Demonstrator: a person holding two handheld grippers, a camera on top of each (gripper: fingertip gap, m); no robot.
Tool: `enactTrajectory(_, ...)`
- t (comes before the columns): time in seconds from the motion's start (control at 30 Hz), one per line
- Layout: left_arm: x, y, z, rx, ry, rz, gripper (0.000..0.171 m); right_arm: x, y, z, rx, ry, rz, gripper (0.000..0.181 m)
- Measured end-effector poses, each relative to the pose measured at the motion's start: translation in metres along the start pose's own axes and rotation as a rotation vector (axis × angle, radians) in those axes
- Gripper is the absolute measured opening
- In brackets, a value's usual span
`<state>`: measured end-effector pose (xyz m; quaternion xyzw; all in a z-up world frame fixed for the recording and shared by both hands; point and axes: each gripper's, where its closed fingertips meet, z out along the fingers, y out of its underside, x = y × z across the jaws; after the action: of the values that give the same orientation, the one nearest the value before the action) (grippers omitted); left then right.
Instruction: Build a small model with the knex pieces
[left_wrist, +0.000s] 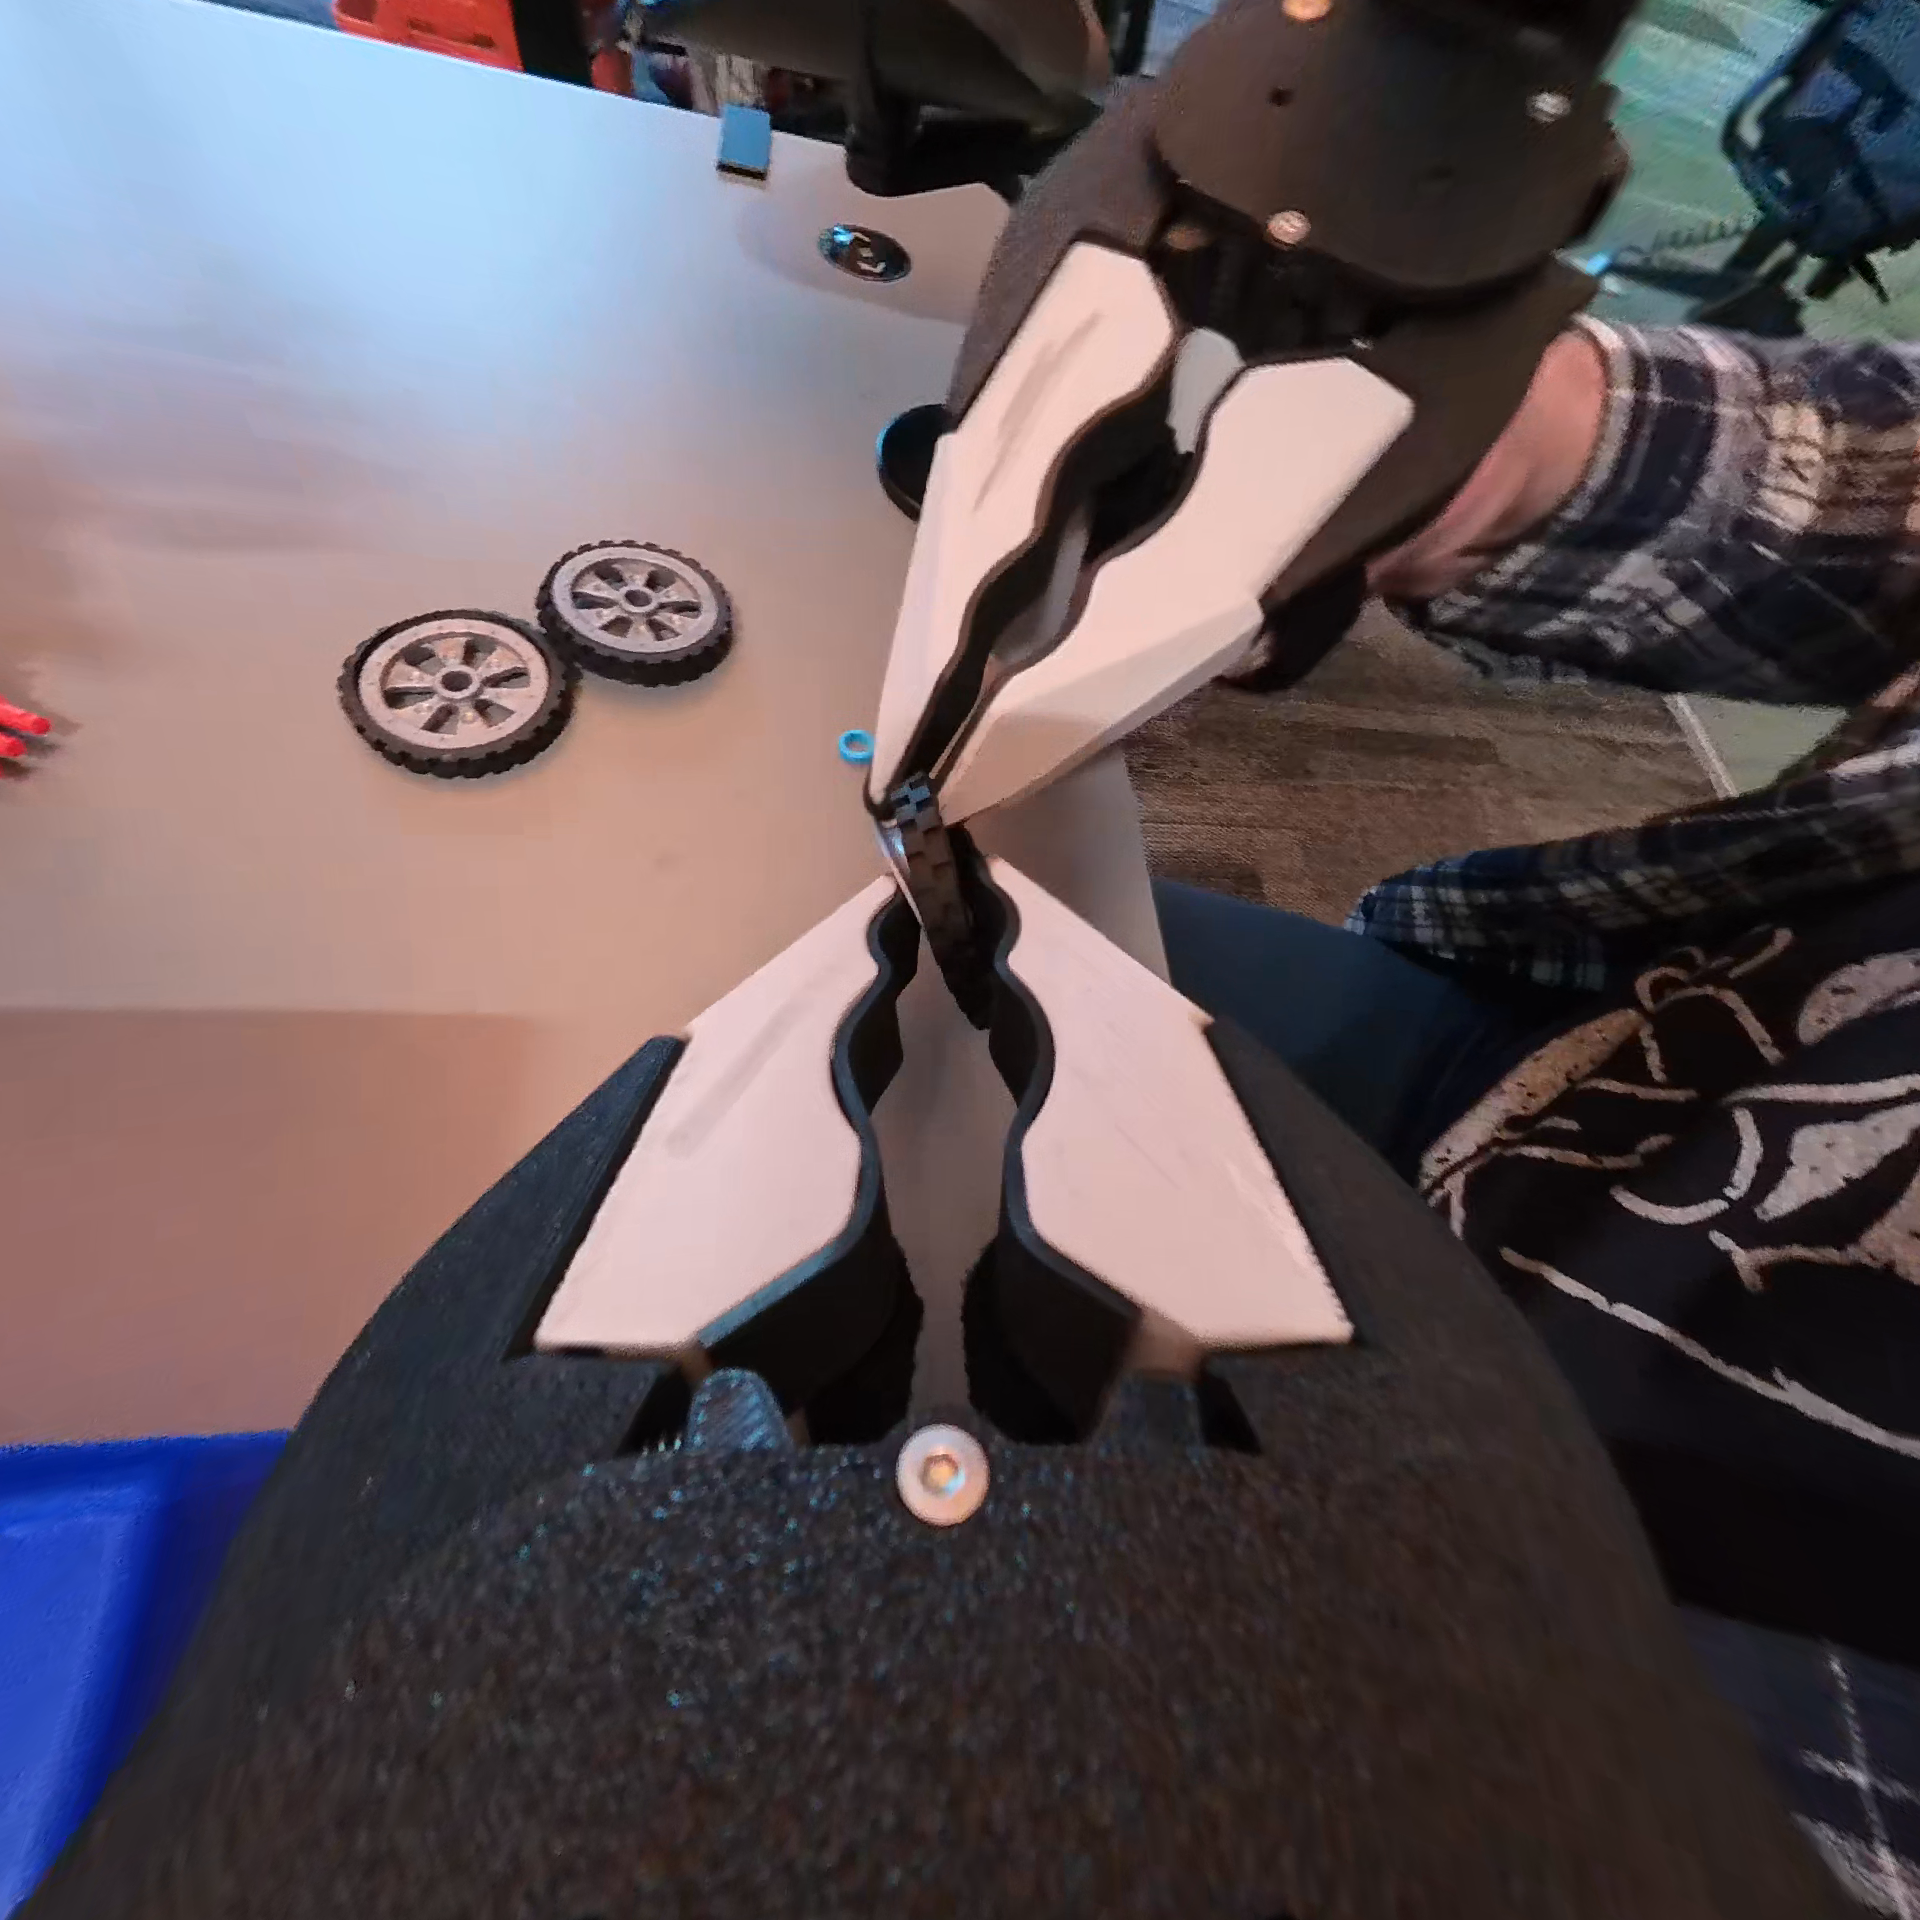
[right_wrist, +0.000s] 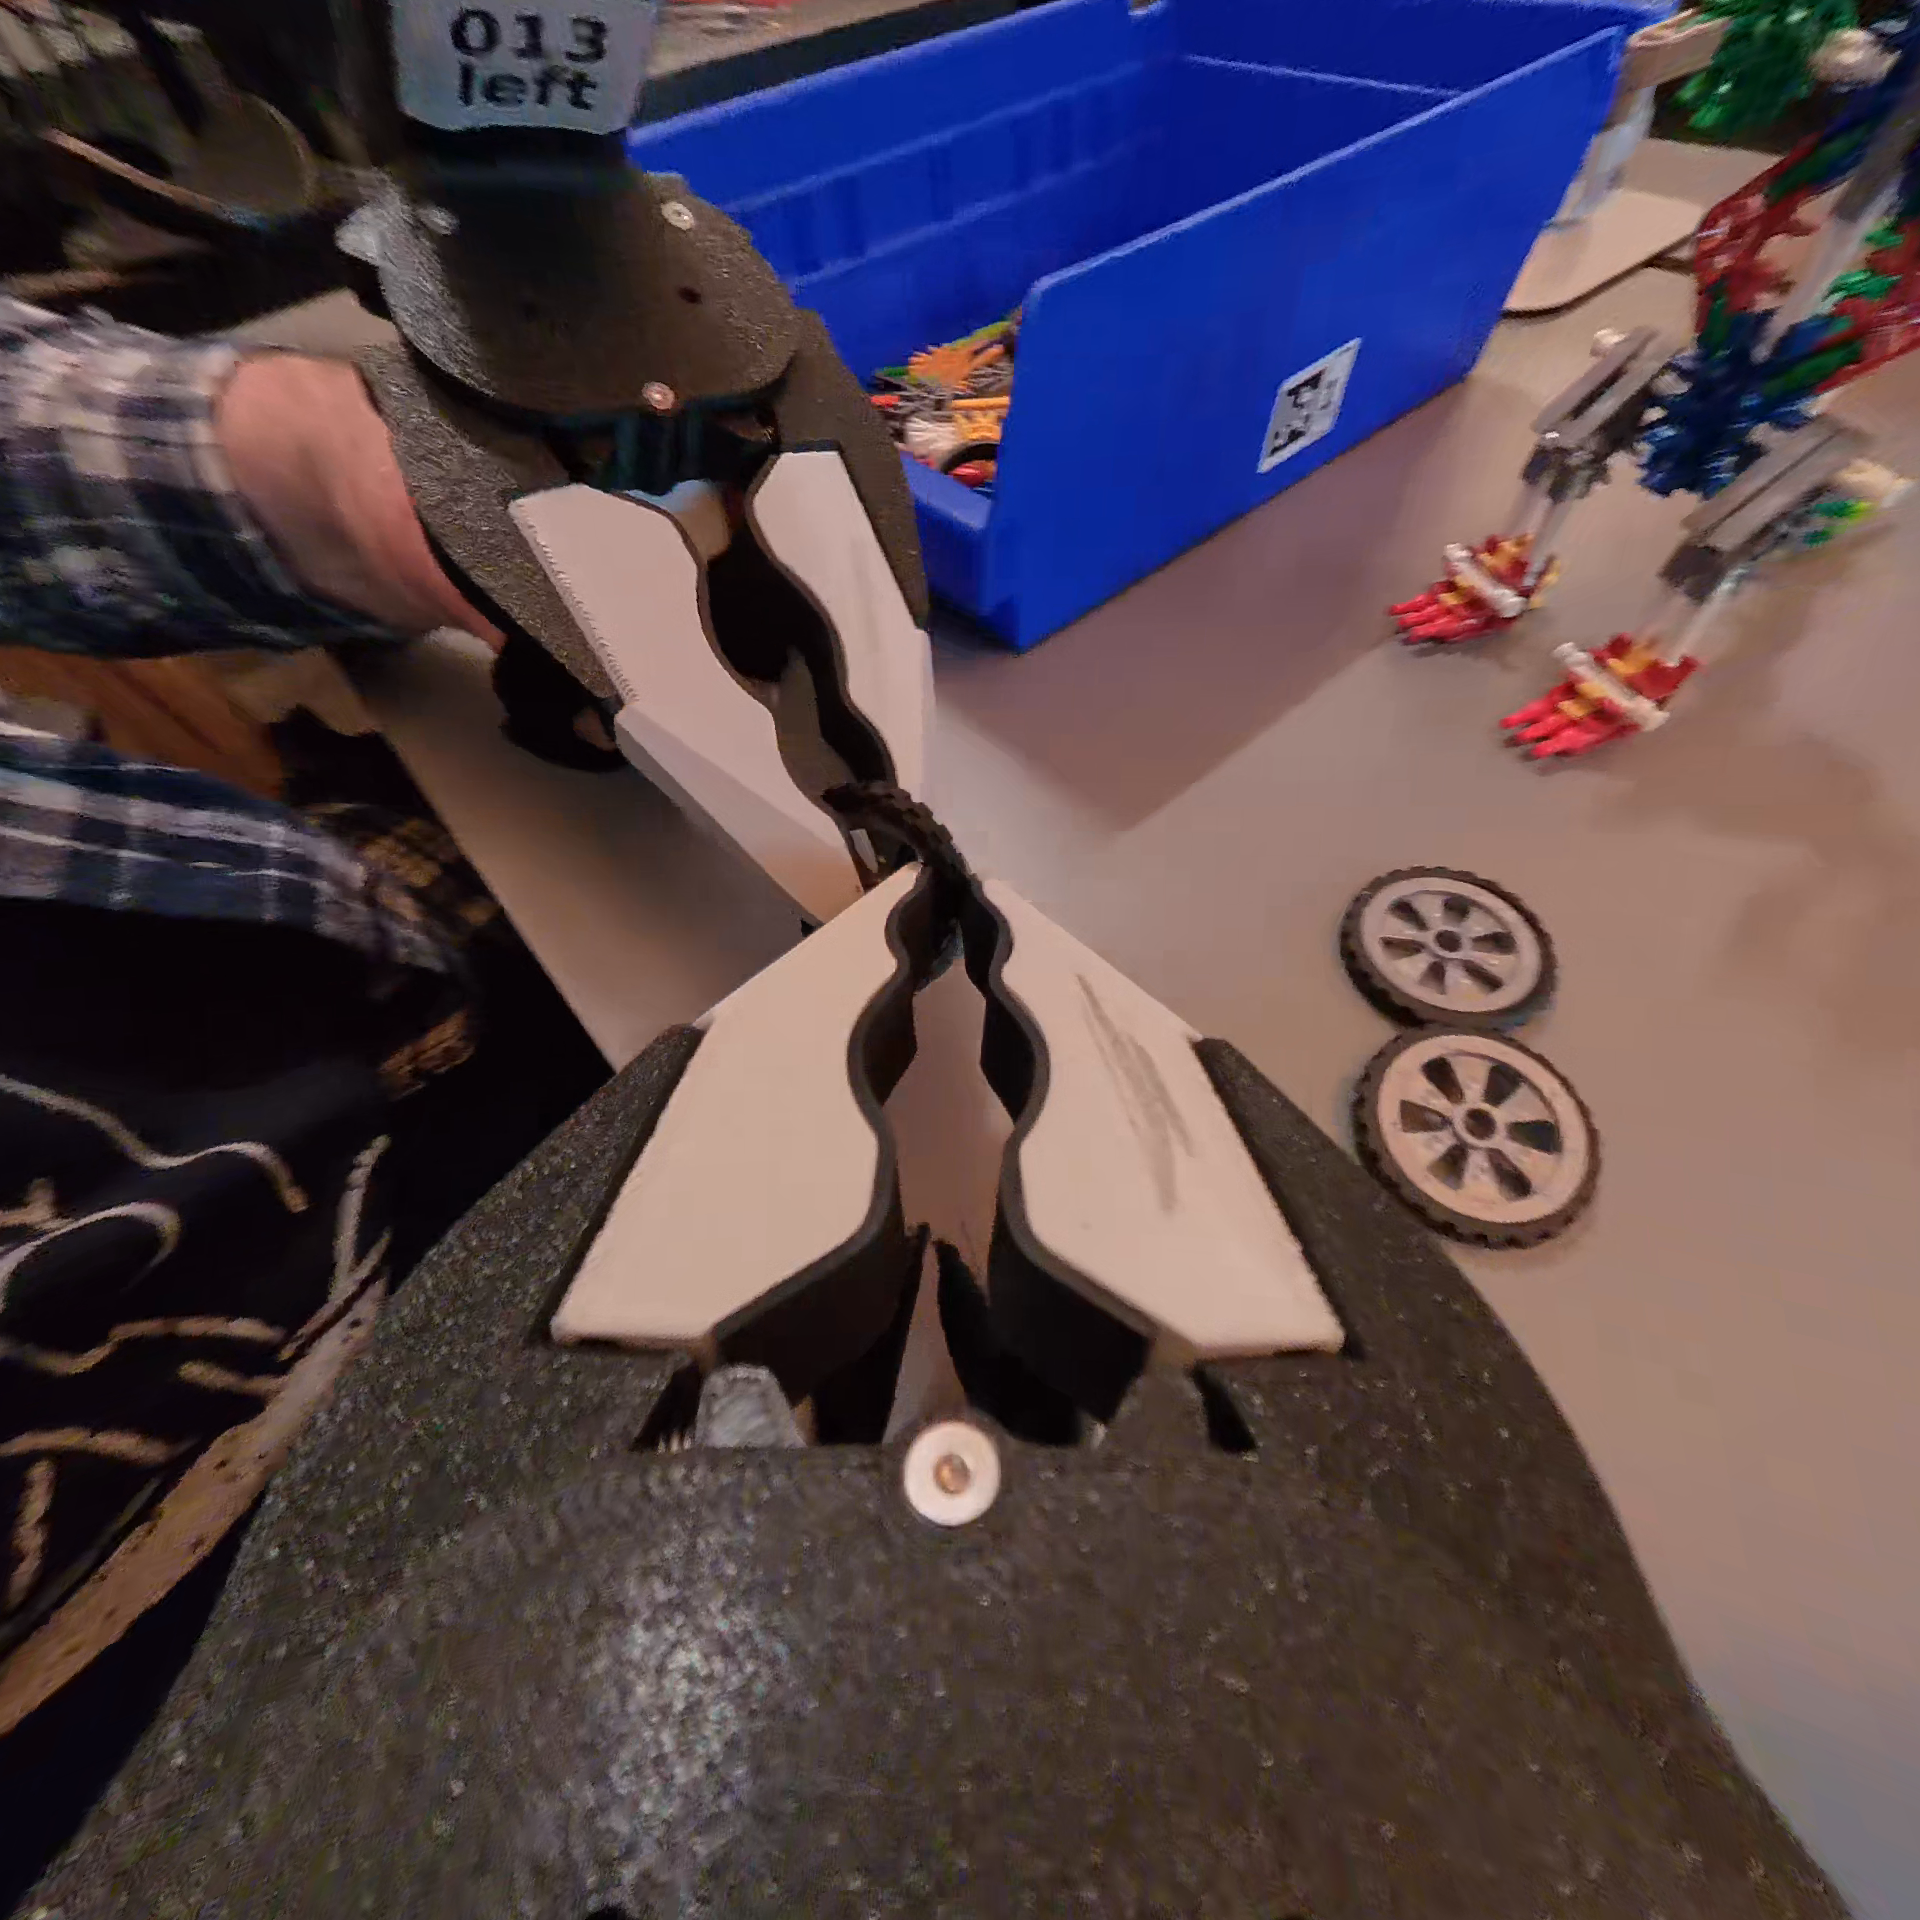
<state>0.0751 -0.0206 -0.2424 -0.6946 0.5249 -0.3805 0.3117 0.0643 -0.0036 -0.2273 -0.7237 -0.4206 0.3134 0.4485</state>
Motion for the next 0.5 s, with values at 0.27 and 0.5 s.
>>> enactTrajectory(0.27,0.014,-0.002,-0.004,0.014,0.116,0.054,0.009,-0.013,-0.003,-0.007,0.024,-0.161,0.076,0.002)
enactTrajectory(0.5,0.024,-0.004,-0.011,0.05,0.238,0.047,0.009,-0.022,-0.006,-0.01,0.036,-0.262,0.142,0.003)
